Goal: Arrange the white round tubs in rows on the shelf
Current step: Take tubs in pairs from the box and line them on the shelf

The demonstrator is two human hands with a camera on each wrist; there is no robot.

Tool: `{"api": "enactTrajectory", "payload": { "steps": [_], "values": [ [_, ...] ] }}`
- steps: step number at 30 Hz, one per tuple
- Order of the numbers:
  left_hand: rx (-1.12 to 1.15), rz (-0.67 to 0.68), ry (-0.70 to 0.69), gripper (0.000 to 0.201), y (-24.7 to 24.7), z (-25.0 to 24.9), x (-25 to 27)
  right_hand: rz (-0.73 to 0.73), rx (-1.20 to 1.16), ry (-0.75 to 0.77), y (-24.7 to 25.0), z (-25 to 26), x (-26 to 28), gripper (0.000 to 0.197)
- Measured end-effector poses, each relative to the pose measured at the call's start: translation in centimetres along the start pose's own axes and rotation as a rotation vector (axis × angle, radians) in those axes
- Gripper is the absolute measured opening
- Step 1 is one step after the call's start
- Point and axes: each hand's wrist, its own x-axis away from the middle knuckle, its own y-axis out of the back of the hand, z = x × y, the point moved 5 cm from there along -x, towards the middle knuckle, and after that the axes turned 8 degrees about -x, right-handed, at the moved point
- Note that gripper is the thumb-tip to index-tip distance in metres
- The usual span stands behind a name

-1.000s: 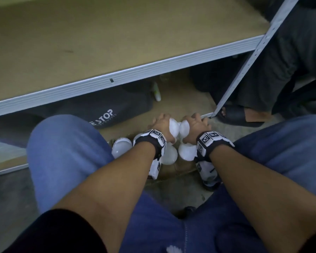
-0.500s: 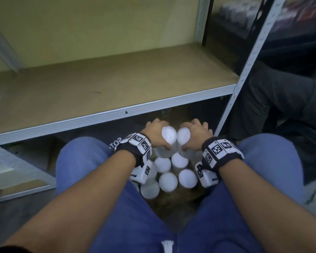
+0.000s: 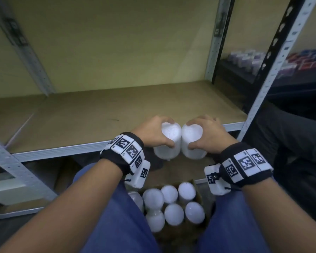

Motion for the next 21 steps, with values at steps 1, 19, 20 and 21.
{"api": "enactTrajectory", "payload": {
  "steps": [1,19,20,21],
  "values": [
    [0.009,-0.016,0.005,0.074,0.6,0.1,-0.2,-0.011,0.002,0.012,0.4,0.5,-0.5,0.068],
    [-0.09,-0.047,0.162,0.074,3.7,2.3,-6.4,-0.09,-0.061,0.008,0.0,1.9,-9.2,0.052],
    [-0.097,-0.041,0.169,0.074,3.5,2.3,-6.5,-0.089,-0.062,0.022,-0.1,1.8,-9.3,0.052],
    [-0.105,-0.035,0.174,0.073,3.4,2.3,-6.7,-0.081,-0.058,0.035,-0.1,1.7,-9.4,0.052]
  ]
}}
